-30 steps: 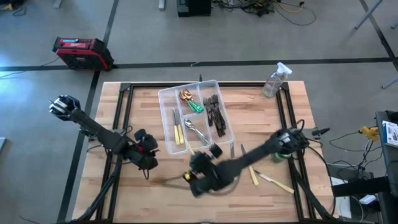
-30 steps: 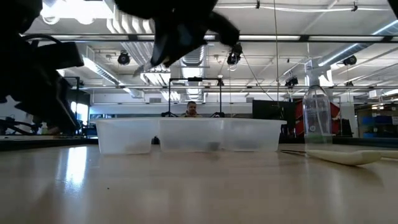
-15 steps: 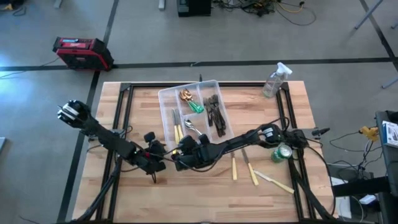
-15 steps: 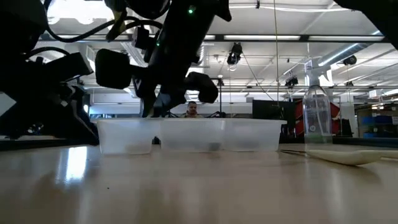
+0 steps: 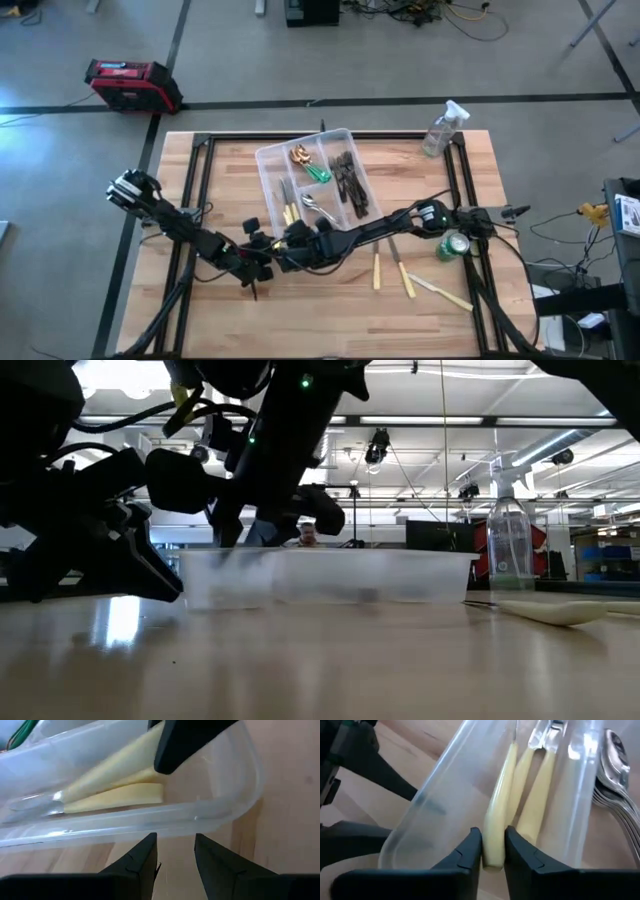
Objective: Sort silverware
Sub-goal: Put the yellow knife into the transparent silverware tray
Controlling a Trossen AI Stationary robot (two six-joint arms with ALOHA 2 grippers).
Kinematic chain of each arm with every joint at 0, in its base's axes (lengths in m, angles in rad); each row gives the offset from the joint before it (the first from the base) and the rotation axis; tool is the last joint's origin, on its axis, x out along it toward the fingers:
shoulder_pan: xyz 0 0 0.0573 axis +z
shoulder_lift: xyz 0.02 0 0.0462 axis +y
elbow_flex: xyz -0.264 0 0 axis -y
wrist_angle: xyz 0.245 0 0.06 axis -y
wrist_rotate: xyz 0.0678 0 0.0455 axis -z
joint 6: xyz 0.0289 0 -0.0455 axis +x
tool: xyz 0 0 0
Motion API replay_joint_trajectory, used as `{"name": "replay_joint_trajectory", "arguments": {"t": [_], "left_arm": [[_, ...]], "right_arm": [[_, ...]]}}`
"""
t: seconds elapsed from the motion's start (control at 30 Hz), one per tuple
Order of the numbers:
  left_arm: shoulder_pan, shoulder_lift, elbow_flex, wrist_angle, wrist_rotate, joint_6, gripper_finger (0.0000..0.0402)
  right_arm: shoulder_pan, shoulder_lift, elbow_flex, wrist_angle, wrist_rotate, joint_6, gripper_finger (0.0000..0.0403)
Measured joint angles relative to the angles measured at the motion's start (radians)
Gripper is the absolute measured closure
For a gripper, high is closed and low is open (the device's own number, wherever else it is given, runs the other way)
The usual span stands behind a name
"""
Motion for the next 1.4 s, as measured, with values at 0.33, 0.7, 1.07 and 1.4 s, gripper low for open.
{"name": "replay_joint_trajectory", "arguments": {"t": [0.33, 0.7, 1.07, 1.4], "left_arm": [[0.0, -0.01, 0.0, 0.078, -0.007, 0.038, 0.0283], [0.03, -0.006, -0.001, 0.222, 0.016, 0.176, 0.0283], [0.151, 0.122, 0.061, 0.439, 0.176, 0.36, 0.0283], [0.243, 0.265, 0.275, 0.43, 0.3, 0.569, 0.0283]], "right_arm": [[0.091, -0.095, -0.001, -0.212, -0.039, -0.085, 0.0236], [0.331, -0.238, -0.001, -0.761, 0.033, 0.037, 0.0198], [0.515, -0.236, -0.129, -0.864, -0.222, 0.422, 0.0201], [0.614, -0.248, -0.24, -0.789, -0.161, 0.838, 0.0188]]}}
